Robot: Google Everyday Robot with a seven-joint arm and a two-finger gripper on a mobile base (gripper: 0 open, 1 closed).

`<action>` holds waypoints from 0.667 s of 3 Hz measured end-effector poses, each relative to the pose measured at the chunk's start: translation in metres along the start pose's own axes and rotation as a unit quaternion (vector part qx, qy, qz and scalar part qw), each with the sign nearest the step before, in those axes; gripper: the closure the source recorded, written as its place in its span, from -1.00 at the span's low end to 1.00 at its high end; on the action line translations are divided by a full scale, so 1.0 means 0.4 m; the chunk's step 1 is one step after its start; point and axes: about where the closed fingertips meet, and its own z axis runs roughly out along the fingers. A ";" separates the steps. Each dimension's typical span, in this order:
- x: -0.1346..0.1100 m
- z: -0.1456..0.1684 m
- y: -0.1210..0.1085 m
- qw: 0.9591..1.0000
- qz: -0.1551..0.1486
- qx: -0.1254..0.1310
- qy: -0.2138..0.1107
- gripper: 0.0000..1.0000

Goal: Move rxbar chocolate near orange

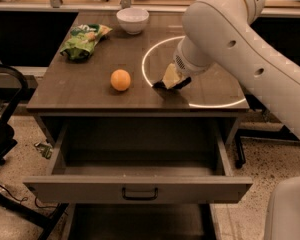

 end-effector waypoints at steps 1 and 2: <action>-0.001 0.006 0.001 1.000 0.000 -0.001 0.000 -0.26; -0.002 0.013 0.002 1.000 0.000 -0.002 0.000 -0.73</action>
Offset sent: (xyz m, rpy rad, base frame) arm 0.0013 0.0007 -0.0018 0.0018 0.0009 0.0009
